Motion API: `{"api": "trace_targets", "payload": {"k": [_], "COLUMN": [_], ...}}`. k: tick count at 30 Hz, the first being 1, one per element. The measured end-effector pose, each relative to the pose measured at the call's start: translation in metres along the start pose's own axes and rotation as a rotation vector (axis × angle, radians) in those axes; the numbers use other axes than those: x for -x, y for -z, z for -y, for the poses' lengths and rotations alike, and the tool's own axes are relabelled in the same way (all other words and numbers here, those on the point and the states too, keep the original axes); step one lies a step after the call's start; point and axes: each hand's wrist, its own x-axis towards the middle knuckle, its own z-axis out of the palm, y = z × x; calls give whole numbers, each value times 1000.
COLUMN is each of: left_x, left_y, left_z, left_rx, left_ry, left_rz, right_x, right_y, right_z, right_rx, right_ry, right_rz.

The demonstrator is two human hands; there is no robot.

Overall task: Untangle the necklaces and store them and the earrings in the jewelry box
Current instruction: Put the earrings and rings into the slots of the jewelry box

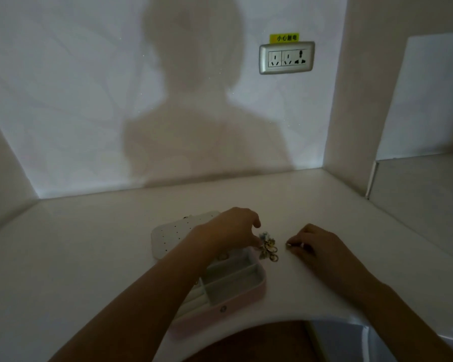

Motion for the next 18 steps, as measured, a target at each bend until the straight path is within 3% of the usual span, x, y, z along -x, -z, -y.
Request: {"api": "trace_targets", "payload": {"k": [11, 18], "left_x": [-15, -21], "left_y": [-7, -16], "left_z": [-6, -8], "left_rx": [-18, 66], "left_ry": [2, -30], "left_rz": [50, -3], "right_x": [2, 0], "right_y": [-1, -3], "right_z": [-9, -9], "right_rx": [-78, -60], "right_ry": [-20, -28], "right_rz": [-119, -52]}}
